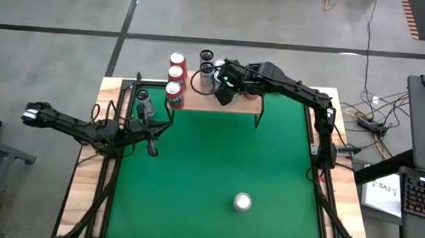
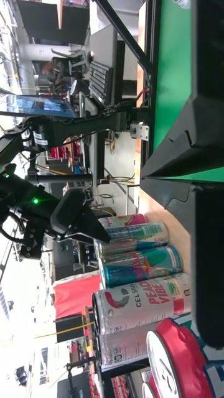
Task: Place canned beverage on shelf
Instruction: Put the blue soda can on the shelf aligned with other blue soda cans
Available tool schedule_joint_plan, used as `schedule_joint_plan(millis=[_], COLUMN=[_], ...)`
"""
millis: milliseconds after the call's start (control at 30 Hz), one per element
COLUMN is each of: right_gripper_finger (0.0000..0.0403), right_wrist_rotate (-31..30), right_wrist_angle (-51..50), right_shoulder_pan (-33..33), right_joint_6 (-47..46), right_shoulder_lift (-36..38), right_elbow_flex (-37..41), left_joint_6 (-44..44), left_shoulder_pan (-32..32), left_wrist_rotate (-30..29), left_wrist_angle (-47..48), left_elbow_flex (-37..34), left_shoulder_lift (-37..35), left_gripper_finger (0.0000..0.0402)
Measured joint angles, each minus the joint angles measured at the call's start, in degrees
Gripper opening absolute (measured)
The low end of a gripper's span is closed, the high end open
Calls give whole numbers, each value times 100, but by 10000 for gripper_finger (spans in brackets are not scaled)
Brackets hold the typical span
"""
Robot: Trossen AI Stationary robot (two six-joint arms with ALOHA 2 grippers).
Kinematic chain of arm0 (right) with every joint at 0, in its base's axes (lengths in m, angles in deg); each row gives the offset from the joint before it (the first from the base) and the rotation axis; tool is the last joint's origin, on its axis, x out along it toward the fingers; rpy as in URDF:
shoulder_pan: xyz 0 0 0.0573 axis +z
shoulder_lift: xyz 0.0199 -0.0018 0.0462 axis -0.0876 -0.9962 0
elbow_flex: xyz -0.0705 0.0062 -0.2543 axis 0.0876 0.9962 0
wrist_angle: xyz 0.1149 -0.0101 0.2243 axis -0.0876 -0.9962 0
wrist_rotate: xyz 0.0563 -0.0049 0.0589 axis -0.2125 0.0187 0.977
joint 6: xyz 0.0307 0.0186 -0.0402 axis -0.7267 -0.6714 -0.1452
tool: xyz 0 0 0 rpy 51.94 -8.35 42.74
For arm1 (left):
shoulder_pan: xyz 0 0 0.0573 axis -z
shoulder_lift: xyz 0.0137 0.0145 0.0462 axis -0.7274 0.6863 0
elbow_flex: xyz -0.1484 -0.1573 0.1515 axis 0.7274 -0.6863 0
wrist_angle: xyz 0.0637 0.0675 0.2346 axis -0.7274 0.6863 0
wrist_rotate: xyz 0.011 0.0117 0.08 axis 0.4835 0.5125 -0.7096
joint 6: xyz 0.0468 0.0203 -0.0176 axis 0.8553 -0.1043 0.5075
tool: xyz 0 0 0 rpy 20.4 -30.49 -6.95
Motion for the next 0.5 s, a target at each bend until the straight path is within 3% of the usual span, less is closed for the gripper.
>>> schedule_joint_plan(millis=[500], right_gripper_finger=[324], right_wrist_rotate=[100], right_wrist_angle=[50], right_shoulder_pan=[-1], right_joint_6=[22], right_shoulder_lift=[-17], right_elbow_flex=[2], left_joint_6=[-24], left_shoulder_pan=[2], left_wrist_rotate=[2], left_wrist_angle=[-4], left_elbow_flex=[0], left_shoulder_lift=[0], left_gripper_finger=[0])
